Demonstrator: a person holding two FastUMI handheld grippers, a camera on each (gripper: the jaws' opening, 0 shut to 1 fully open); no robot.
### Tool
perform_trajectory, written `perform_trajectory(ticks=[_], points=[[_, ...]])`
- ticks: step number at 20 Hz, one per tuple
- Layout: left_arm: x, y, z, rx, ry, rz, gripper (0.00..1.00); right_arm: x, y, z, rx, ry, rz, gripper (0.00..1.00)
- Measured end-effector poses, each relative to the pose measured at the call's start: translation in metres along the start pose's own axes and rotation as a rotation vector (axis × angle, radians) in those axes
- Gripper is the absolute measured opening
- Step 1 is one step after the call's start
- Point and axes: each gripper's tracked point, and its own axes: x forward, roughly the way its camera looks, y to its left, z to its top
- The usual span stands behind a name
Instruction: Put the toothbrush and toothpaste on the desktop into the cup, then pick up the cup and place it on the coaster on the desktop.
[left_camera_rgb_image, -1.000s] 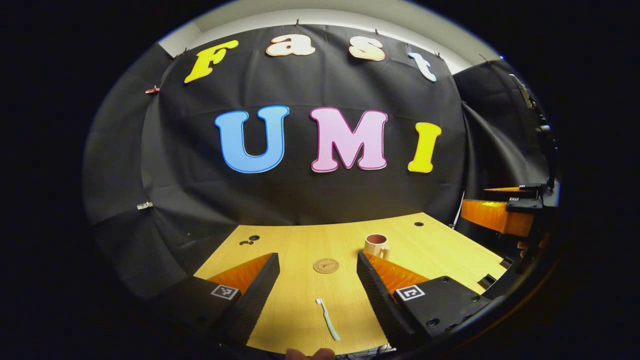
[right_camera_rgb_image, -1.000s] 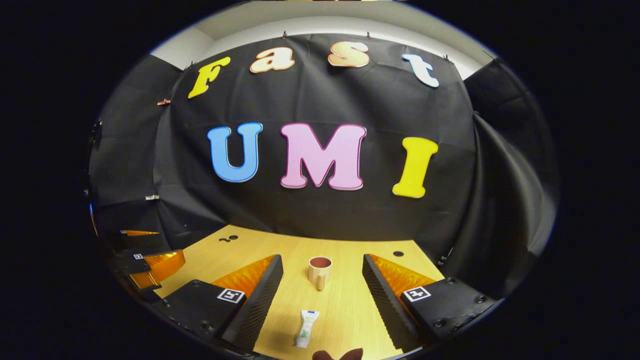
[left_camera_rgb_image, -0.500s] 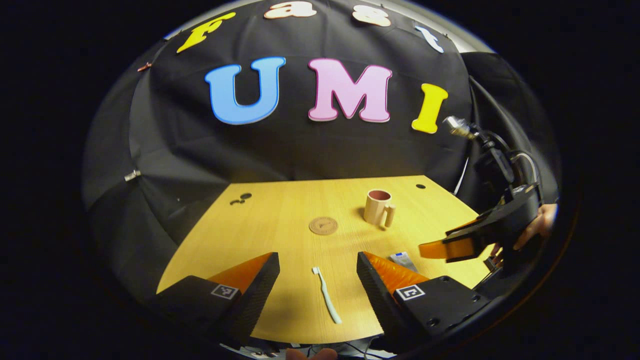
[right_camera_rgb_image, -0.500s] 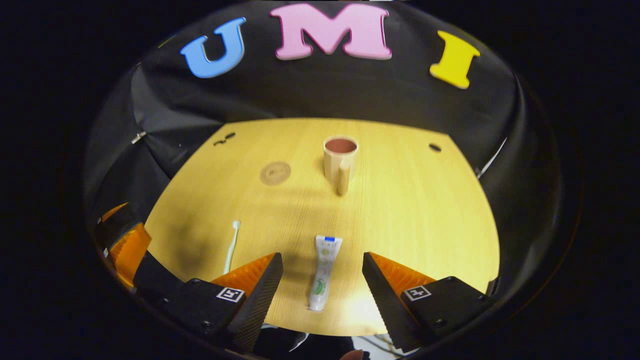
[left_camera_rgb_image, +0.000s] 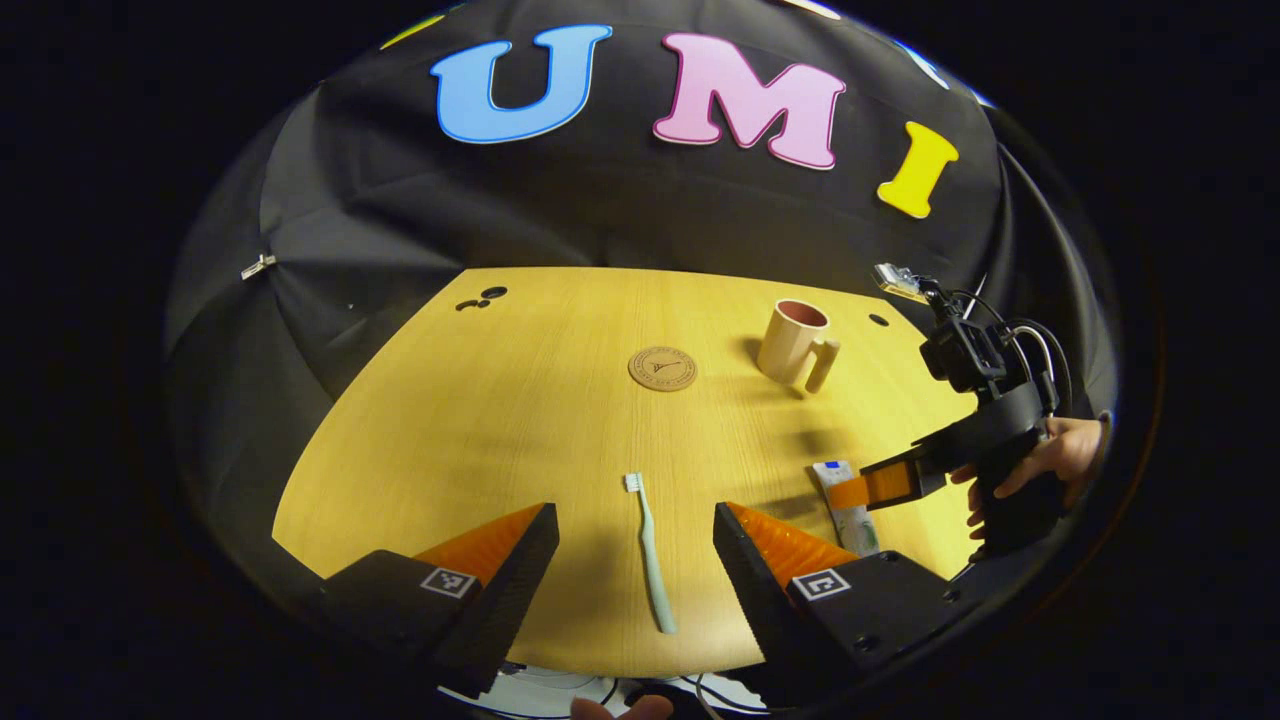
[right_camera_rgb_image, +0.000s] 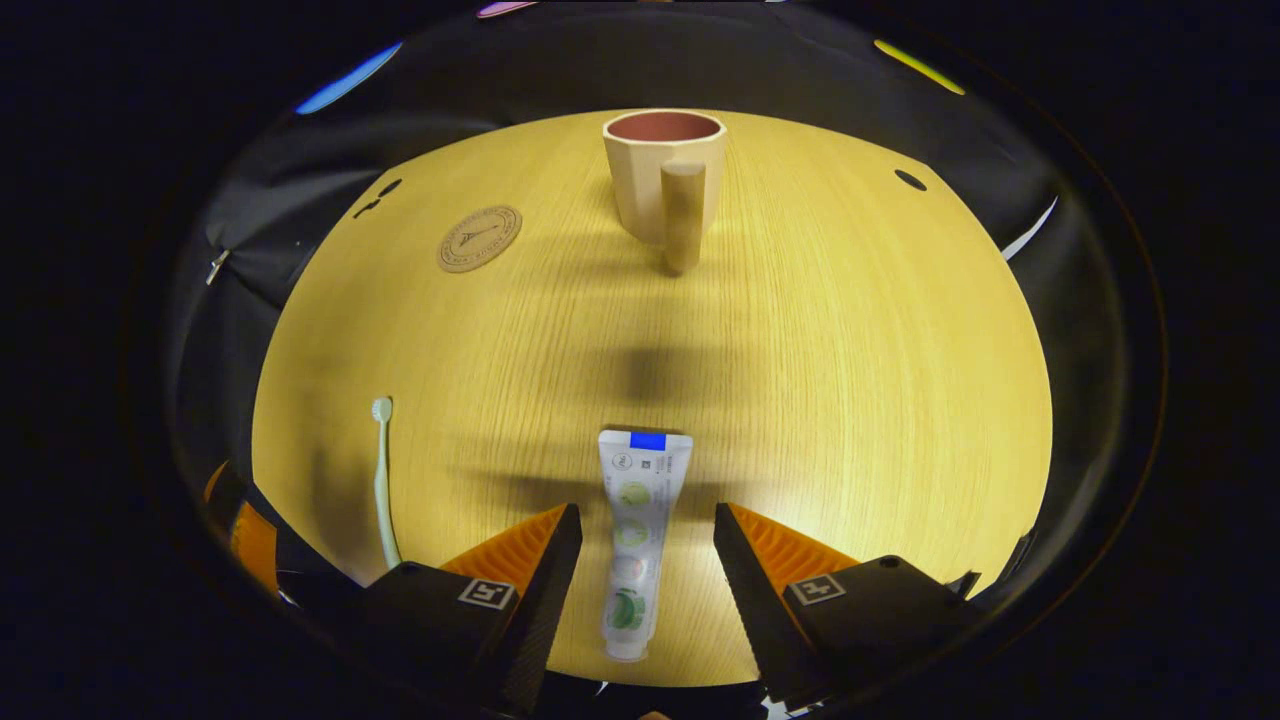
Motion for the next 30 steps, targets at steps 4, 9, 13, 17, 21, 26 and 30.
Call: perform_trajectory(ticks=[4,9,13,17,21,26,30], points=[[0.018,-0.005,-0.007,-0.005,0.056,0.014,0.99,0.011,0.001,-0.007,0.014,0.068,-0.004,0.78],[0.037,-0.011,-0.022,-0.027,0.138,0.025,0.99,0.016,-0.002,-0.012,0.019,0.099,-0.017,0.40],[0.059,-0.014,-0.038,-0.052,0.217,0.038,0.99,0.012,-0.002,-0.012,0.016,0.057,0.040,0.30],[0.075,-0.007,-0.048,-0.052,0.274,0.064,0.96,0.003,-0.001,-0.009,0.060,-0.027,0.121,0.26],[0.084,-0.004,-0.068,-0.043,0.365,0.091,0.94,-0.038,0.002,0.023,0.100,-0.228,0.300,0.26],[0.097,-0.007,-0.073,-0.036,0.418,0.099,0.91,-0.082,-0.010,0.052,0.125,-0.382,0.372,0.26],[0.101,-0.012,-0.072,-0.020,0.419,0.090,0.73,-0.114,-0.023,0.067,0.109,-0.474,0.376,0.26]])
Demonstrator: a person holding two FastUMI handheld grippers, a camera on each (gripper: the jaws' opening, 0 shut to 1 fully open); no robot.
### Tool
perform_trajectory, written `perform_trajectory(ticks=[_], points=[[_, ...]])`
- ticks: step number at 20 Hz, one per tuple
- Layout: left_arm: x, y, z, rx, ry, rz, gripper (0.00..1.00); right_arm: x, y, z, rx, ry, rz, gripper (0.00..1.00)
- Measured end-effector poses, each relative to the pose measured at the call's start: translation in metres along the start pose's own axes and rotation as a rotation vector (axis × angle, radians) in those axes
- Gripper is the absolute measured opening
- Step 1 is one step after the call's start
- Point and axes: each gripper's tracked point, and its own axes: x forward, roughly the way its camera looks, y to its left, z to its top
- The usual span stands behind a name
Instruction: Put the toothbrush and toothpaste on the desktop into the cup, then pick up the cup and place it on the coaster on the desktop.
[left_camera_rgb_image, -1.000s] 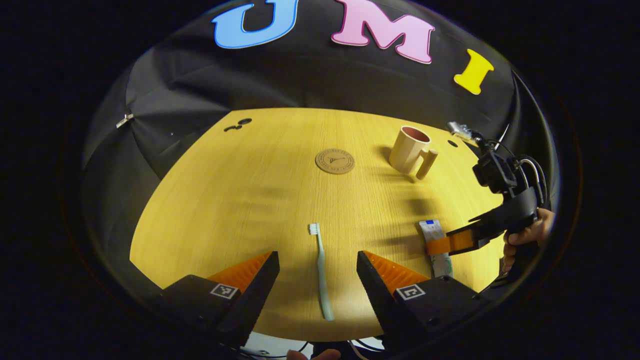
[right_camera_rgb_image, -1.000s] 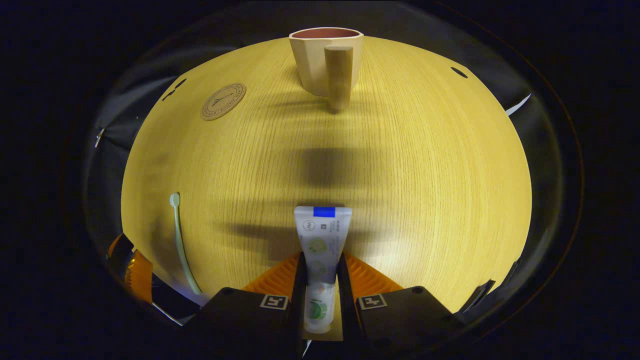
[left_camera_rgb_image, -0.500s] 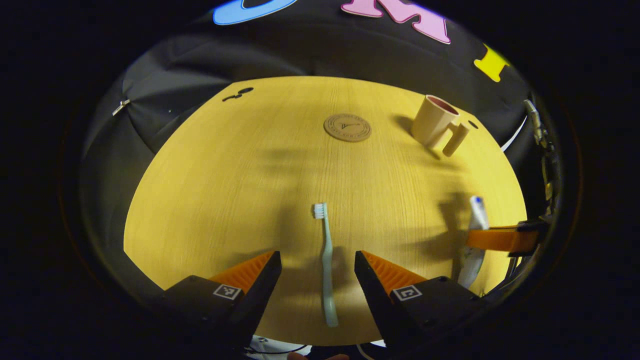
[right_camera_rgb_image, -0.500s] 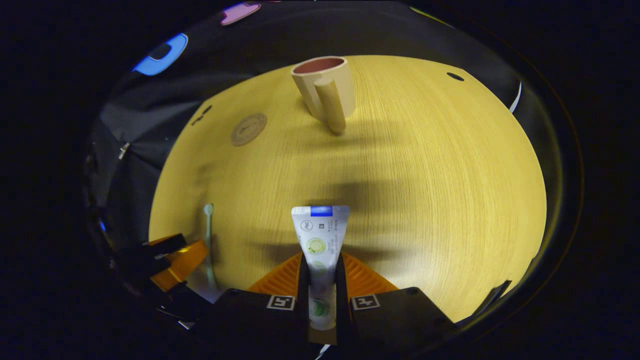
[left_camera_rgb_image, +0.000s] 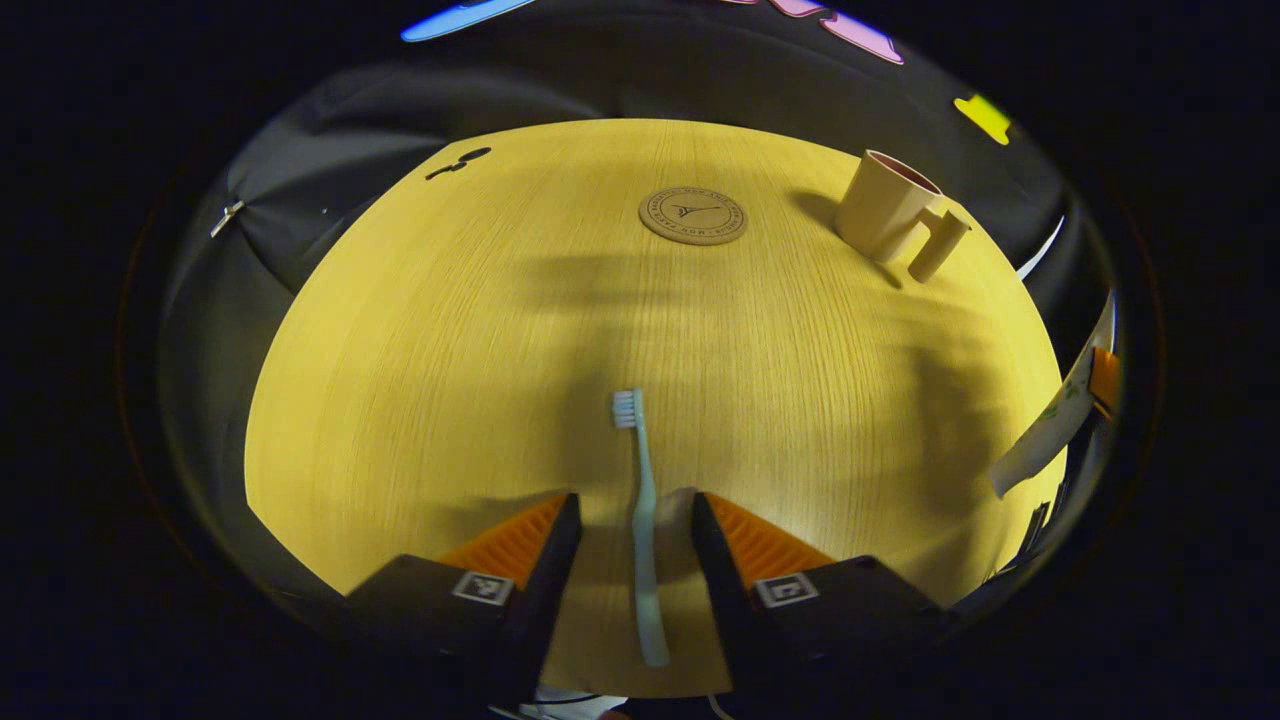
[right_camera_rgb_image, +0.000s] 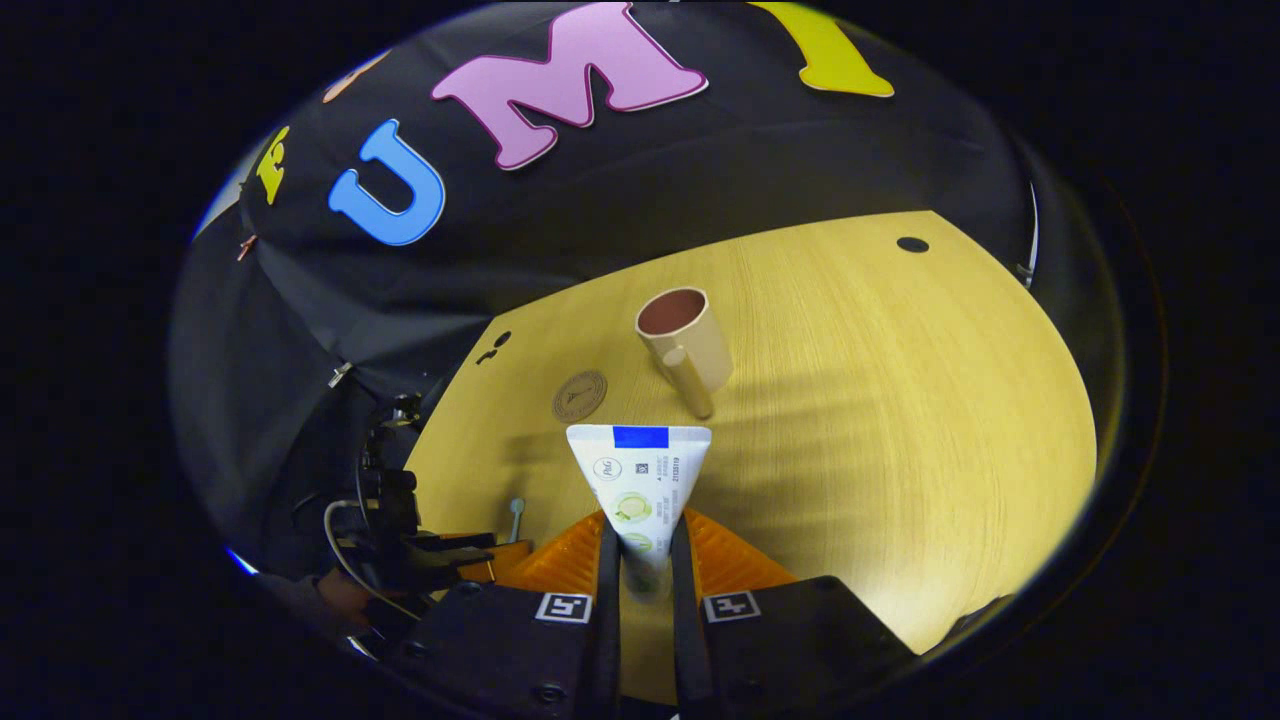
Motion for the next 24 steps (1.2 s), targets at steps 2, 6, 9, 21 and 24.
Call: perform_trajectory(ticks=[2,6,9,21,24], points=[[0.002,-0.003,-0.002,0.009,0.014,0.004,0.46,-0.002,-0.001,0.009,0.012,-0.020,0.001,0.26],[-0.001,-0.005,-0.002,0.041,0.004,-0.019,0.13,-0.001,-0.004,0.017,0.025,-0.039,0.003,0.25],[-0.006,-0.011,0.000,0.011,-0.031,-0.112,0.07,-0.005,-0.004,0.023,0.012,-0.072,0.020,0.25],[-0.118,-0.055,0.105,-0.101,-0.527,-0.318,0.06,-0.015,0.029,0.153,-0.057,-0.315,0.121,0.25],[-0.144,-0.075,0.139,-0.136,-0.613,-0.388,0.06,0.012,0.030,0.191,-0.121,-0.362,0.132,0.25]])
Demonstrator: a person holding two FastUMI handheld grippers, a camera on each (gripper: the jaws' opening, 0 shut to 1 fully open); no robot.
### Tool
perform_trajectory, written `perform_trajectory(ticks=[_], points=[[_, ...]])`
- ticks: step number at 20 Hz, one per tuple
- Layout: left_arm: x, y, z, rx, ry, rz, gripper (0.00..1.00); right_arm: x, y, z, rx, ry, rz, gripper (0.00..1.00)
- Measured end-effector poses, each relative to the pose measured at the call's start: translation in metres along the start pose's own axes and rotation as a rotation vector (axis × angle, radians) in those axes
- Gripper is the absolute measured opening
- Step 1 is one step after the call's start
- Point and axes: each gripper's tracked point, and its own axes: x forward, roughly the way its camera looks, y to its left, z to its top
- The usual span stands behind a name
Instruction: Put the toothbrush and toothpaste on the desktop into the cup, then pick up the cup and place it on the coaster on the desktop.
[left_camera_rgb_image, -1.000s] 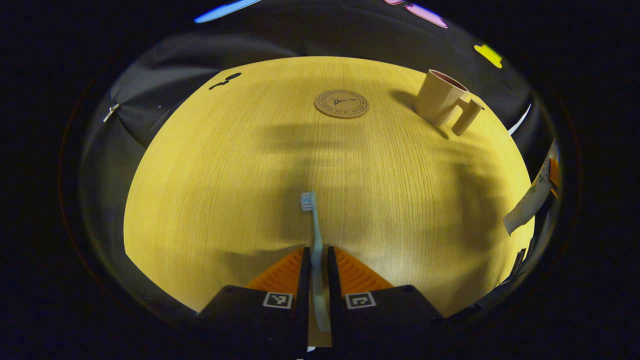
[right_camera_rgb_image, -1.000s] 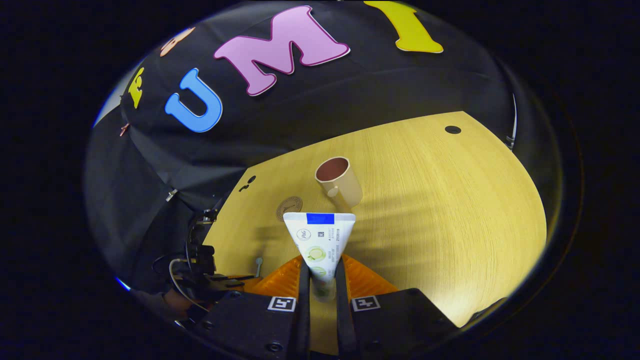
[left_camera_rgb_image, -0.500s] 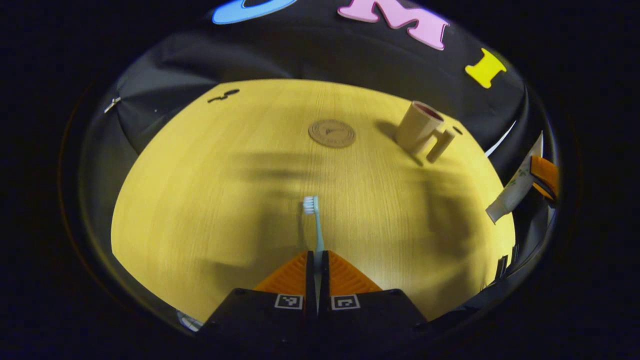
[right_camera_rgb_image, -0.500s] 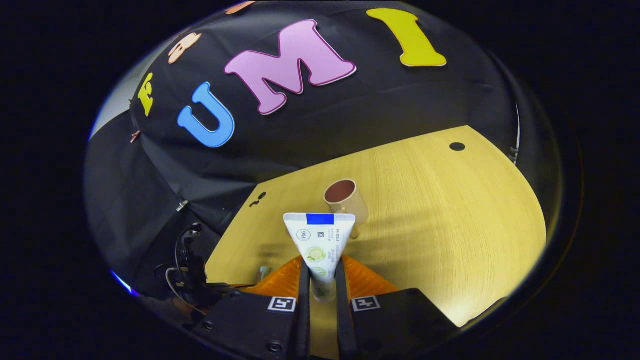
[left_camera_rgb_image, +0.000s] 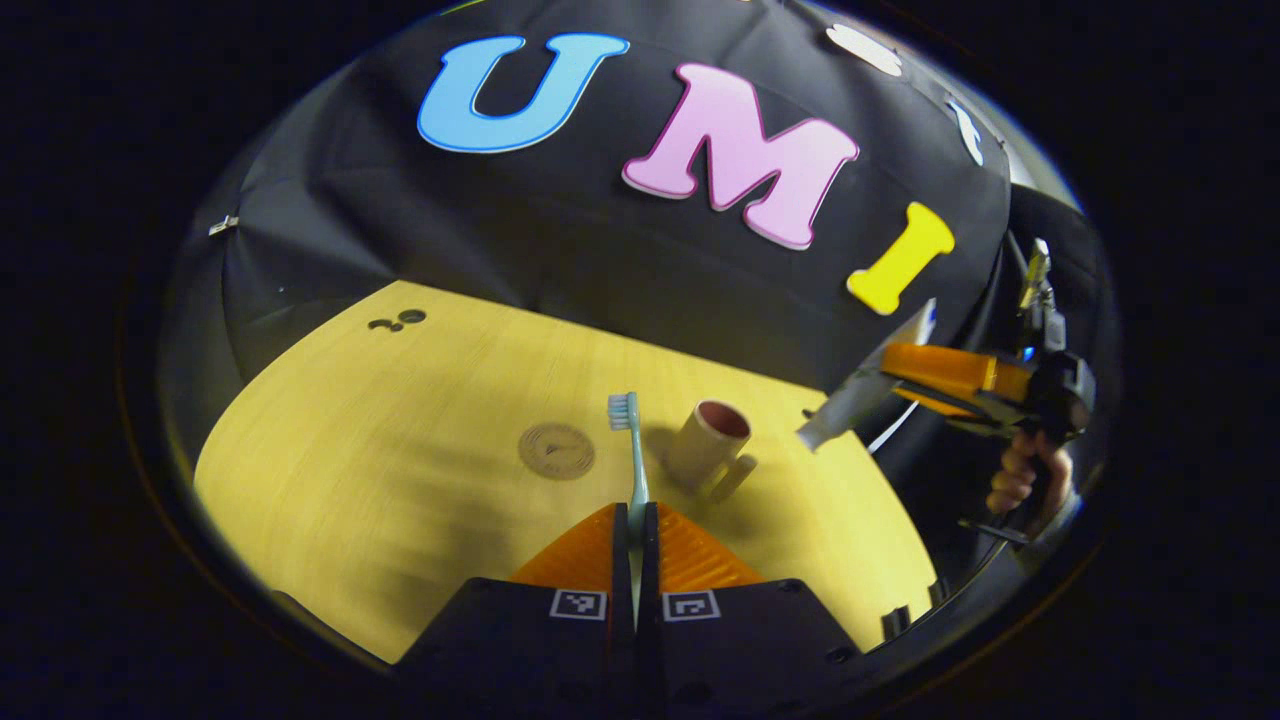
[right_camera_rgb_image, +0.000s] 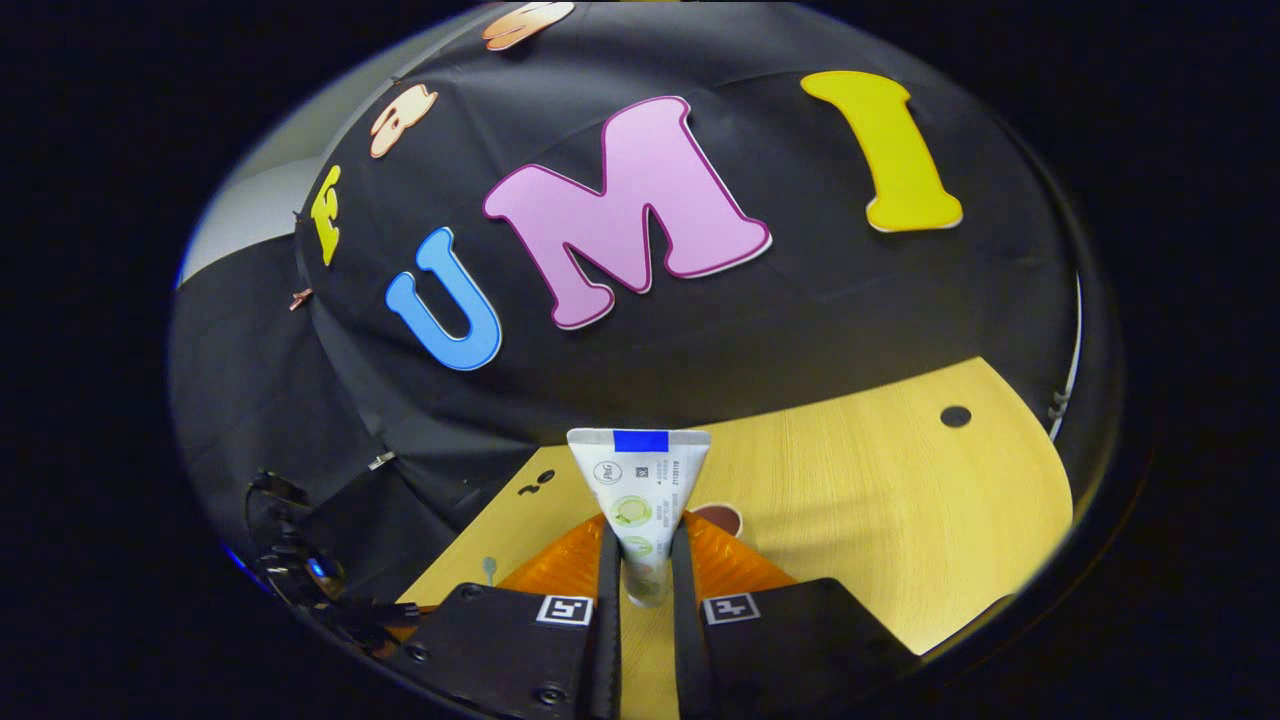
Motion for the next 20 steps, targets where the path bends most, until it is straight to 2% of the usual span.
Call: perform_trajectory(ticks=[2,6,10,13,17,18,19,20], points=[[0.006,-0.016,0.015,-0.017,-0.043,-0.036,0.06,0.031,-0.008,0.006,-0.032,-0.011,-0.004,0.25],[0.018,-0.036,0.043,-0.018,-0.124,-0.084,0.06,0.088,-0.028,-0.013,-0.088,0.023,-0.020,0.25],[0.044,-0.049,0.064,-0.033,-0.183,-0.115,0.06,0.128,-0.044,-0.052,-0.091,0.138,-0.018,0.25],[0.064,-0.053,0.070,-0.047,-0.205,-0.123,0.06,0.143,-0.059,-0.082,-0.189,0.252,-0.048,0.25],[0.090,-0.061,0.072,-0.066,-0.218,-0.136,0.06,0.154,-0.056,-0.109,-0.217,0.319,-0.004,0.25],[0.096,-0.062,0.073,-0.074,-0.221,-0.139,0.06,0.157,-0.055,-0.115,-0.229,0.331,-0.004,0.19],[0.100,-0.064,0.073,-0.080,-0.221,-0.141,0.06,0.161,-0.056,-0.122,-0.244,0.339,-0.011,0.25],[0.105,-0.065,0.074,-0.082,-0.221,-0.140,0.06,0.161,-0.056,-0.122,-0.250,0.339,-0.013,0.25]])
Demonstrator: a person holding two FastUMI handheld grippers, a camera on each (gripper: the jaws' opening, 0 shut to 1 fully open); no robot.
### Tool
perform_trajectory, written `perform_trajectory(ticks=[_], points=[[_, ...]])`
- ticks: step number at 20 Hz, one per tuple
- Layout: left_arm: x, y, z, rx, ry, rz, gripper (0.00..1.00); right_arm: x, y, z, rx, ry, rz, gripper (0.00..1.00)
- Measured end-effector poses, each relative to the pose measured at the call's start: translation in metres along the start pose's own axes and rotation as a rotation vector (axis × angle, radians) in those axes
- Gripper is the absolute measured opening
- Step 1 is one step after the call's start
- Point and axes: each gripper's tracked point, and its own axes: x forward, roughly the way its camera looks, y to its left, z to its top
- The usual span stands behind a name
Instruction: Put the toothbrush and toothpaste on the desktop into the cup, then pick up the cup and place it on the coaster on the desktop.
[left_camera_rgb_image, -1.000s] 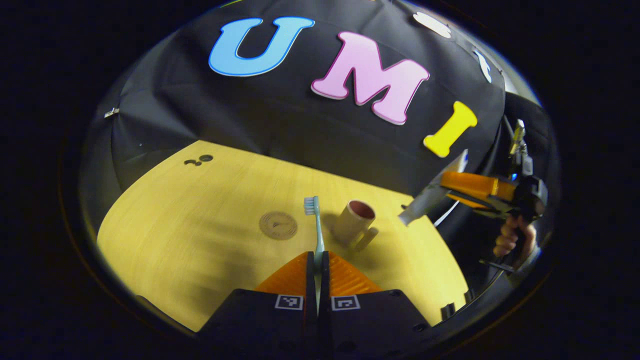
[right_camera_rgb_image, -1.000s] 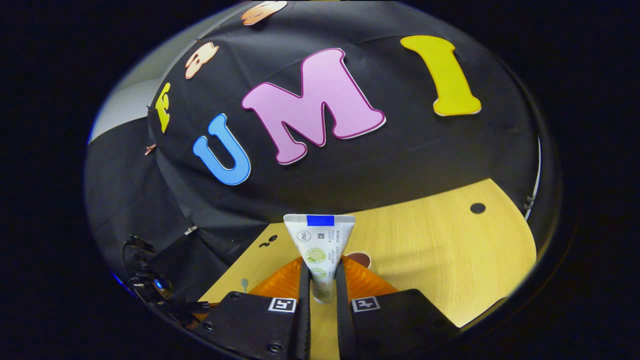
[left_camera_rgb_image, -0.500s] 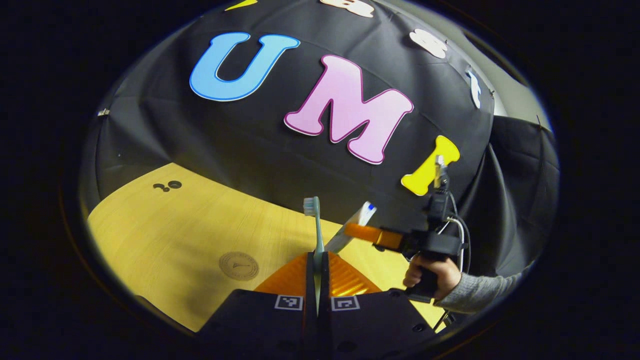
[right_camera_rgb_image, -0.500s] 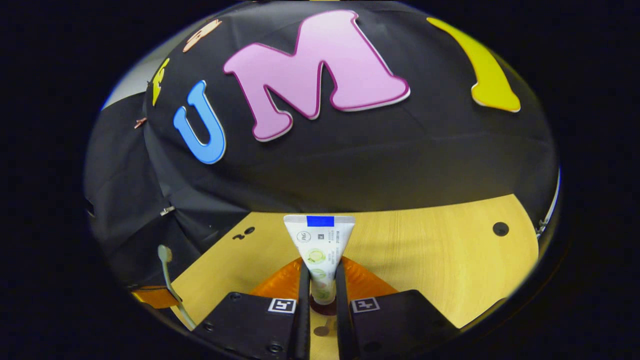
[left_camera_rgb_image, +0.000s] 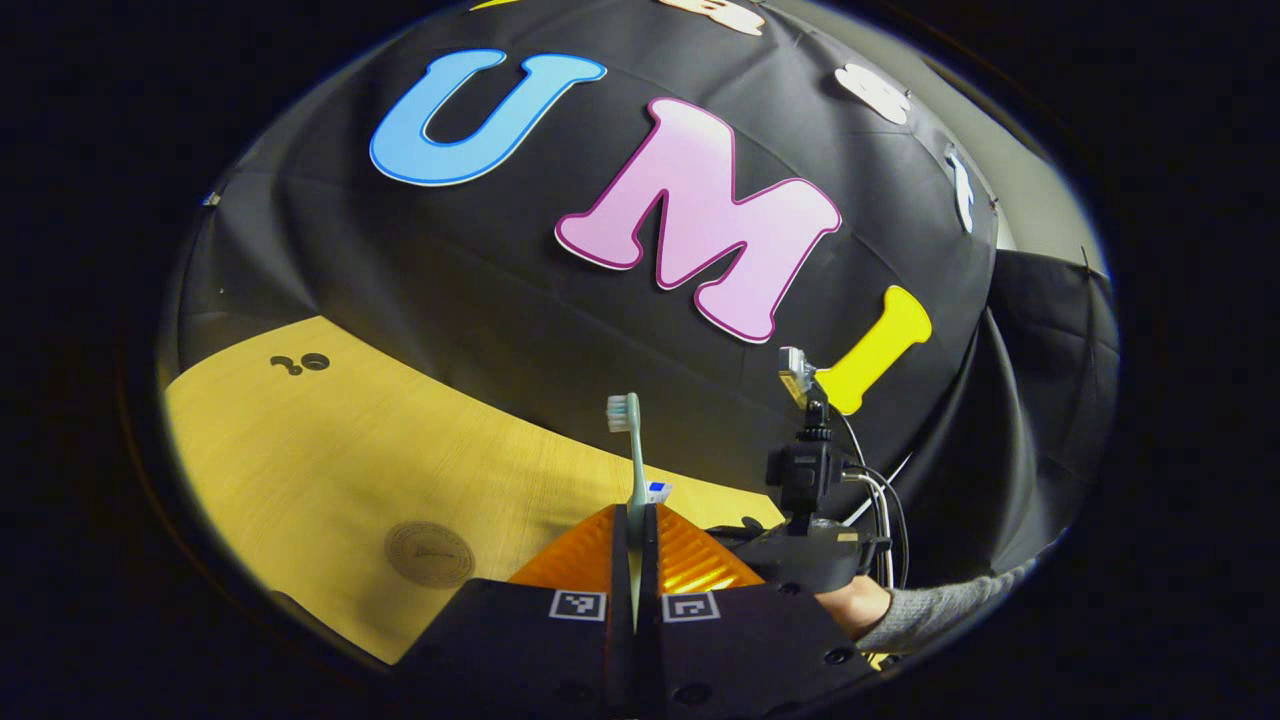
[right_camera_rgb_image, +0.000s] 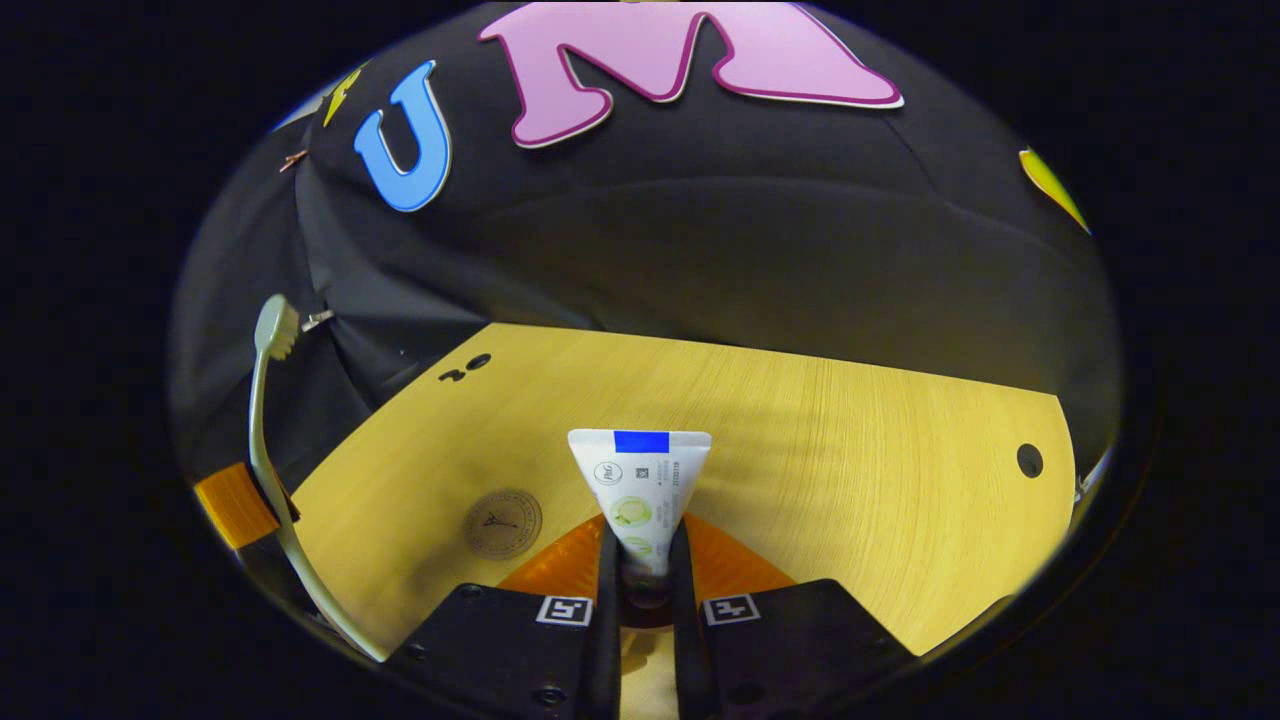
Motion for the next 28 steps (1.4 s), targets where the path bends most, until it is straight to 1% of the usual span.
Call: perform_trajectory(ticks=[1,2,3,4,5,6,7,8,9,10,11,12,13,15,16,17,18,21,22,25,28], points=[[0.005,-0.001,-0.001,0.000,0.000,-0.001,0.06,-0.001,0.002,0.003,0.000,-0.006,0.001,0.28],[0.008,-0.003,0.000,0.003,0.001,-0.001,0.06,-0.002,0.005,0.008,0.016,-0.020,0.018,0.29],[0.012,-0.005,-0.002,0.003,0.000,-0.004,0.06,-0.005,0.006,0.016,0.034,-0.041,0.028,0.33],[0.015,-0.007,0.001,0.000,-0.006,-0.007,0.06,-0.010,0.006,0.026,0.054,-0.075,0.035,0.38],[0.021,-0.009,0.003,-0.005,-0.016,-0.009,0.06,-0.016,0.004,0.036,0.072,-0.108,0.032,0.39],[0.027,-0.011,0.007,-0.009,-0.029,-0.007,0.06,-0.022,-0.001,0.045,0.095,-0.139,0.033,0.52],[0.033,-0.011,0.009,-0.014,-0.047,-0.003,0.06,-0.030,-0.009,0.055,0.127,-0.162,0.034,0.58],[0.040,-0.012,0.013,-0.020,-0.070,0.000,0.06,-0.037,-0.018,0.062,0.163,-0.182,0.028,0.58],[0.049,-0.012,0.015,-0.021,-0.094,0.008,0.06,-0.047,-0.029,0.070,0.203,-0.200,0.023,0.54],[0.057,-0.010,0.016,-0.017,-0.112,0.019,0.06,-0.055,-0.036,0.075,0.240,-0.218,0.019,0.44],[0.064,-0.008,0.016,-0.015,-0.130,0.030,0.06,-0.063,-0.042,0.078,0.270,-0.231,0.016,0.54],[0.071,-0.006,0.018,-0.013,-0.151,0.044,0.06,-0.073,-0.051,0.080,0.287,-0.244,0.007,0.44],[0.077,-0.004,0.019,-0.009,-0.174,0.054,0.06,-0.083,-0.058,0.082,0.300,-0.257,-0.004,0.54],[0.088,0.001,0.022,-0.008,-0.207,0.069,0.06,-0.105,-0.070,0.081,0.328,-0.281,-0.018,0.54],[0.094,0.005,0.019,-0.009,-0.215,0.080,0.01,-0.115,-0.075,0.079,0.341,-0.289,-0.024,0.54],[0.099,0.008,0.014,-0.005,-0.220,0.092,0.06,-0.124,-0.080,0.074,0.350,-0.293,-0.032,0.54],[0.102,0.012,0.012,0.009,-0.234,0.111,0.06,-0.133,-0.084,0.069,0.355,-0.294,-0.042,0.54],[0.107,0.012,0.011,0.089,-0.305,0.143,0.06,-0.146,-0.096,0.045,0.352,-0.271,-0.067,0.54],[0.108,0.014,0.006,0.120,-0.314,0.171,0.06,-0.149,-0.100,0.037,0.350,-0.260,-0.078,0.54],[0.111,0.020,-0.018,0.161,-0.303,0.264,0.06,-0.153,-0.105,0.020,0.375,-0.232,-0.089,0.54],[0.113,0.008,-0.040,0.188,-0.273,0.263,0.06,-0.153,-0.105,0.011,0.393,-0.219,-0.093,0.54]])
